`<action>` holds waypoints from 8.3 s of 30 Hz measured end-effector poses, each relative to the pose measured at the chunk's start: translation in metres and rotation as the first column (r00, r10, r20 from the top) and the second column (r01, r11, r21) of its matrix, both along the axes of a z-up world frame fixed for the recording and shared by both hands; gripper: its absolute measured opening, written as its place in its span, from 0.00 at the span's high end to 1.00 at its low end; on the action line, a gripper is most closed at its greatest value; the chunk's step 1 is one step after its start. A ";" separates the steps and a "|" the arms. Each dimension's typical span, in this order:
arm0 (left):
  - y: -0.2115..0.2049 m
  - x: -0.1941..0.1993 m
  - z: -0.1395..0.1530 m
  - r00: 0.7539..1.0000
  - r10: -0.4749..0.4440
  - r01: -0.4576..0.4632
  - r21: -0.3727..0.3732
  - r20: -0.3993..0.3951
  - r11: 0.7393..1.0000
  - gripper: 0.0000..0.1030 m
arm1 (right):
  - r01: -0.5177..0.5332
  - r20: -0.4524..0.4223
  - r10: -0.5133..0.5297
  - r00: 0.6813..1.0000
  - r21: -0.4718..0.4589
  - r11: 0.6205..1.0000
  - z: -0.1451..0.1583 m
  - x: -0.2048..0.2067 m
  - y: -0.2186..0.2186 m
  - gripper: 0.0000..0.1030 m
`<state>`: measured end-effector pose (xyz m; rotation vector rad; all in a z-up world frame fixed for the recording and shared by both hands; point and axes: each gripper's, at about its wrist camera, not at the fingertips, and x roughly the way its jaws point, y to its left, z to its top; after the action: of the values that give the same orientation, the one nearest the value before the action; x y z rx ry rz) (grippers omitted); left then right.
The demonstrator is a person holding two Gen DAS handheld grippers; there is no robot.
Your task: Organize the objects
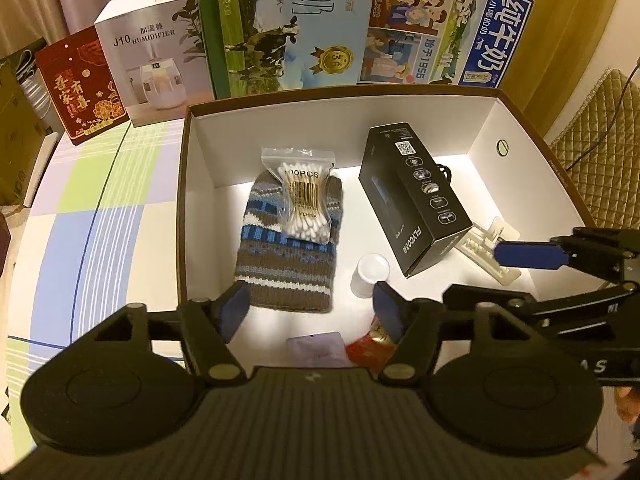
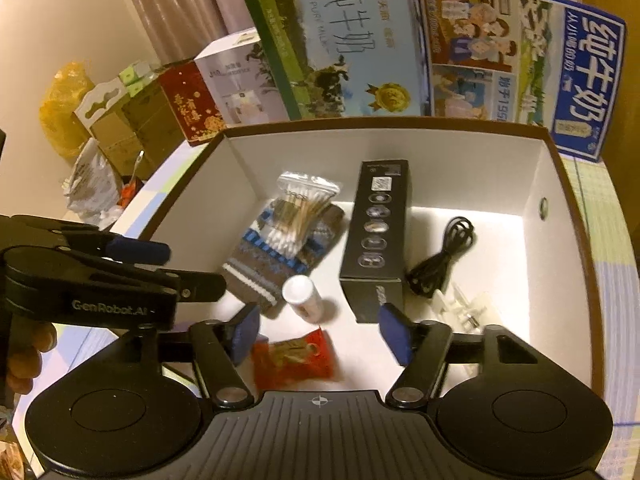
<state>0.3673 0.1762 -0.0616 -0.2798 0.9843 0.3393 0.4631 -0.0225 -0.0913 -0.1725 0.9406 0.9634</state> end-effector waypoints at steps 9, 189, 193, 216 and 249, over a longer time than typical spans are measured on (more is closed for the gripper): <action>-0.002 -0.004 0.005 1.000 0.014 -0.014 0.006 -0.011 1.000 0.27 | 0.064 -0.009 -0.064 0.998 -0.006 0.998 0.011 0.000 -0.018 0.15; -0.129 -0.153 -0.095 0.976 0.145 -0.159 -0.078 -0.160 0.984 0.29 | -0.062 0.064 0.079 0.995 -0.242 0.968 -0.077 -0.148 -0.099 0.08; -0.130 -0.152 -0.094 0.977 0.140 -0.151 -0.057 -0.163 0.987 0.33 | -0.067 0.075 0.088 0.993 -0.245 0.967 -0.077 -0.147 -0.097 0.08; -0.138 -0.156 -0.077 0.985 0.097 -0.100 -0.011 -0.146 0.995 0.34 | -0.091 0.072 0.111 0.991 -0.234 0.968 -0.070 -0.148 -0.095 0.18; -0.112 -0.119 0.032 0.997 -0.011 0.005 0.079 0.073 0.997 0.34 | 0.001 0.073 -0.003 0.997 0.029 1.000 0.047 -0.104 -0.085 0.18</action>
<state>0.2483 0.0644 -0.0298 -0.2153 0.8972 0.3569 0.3589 -0.1080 -0.0445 -0.1816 0.8590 0.9620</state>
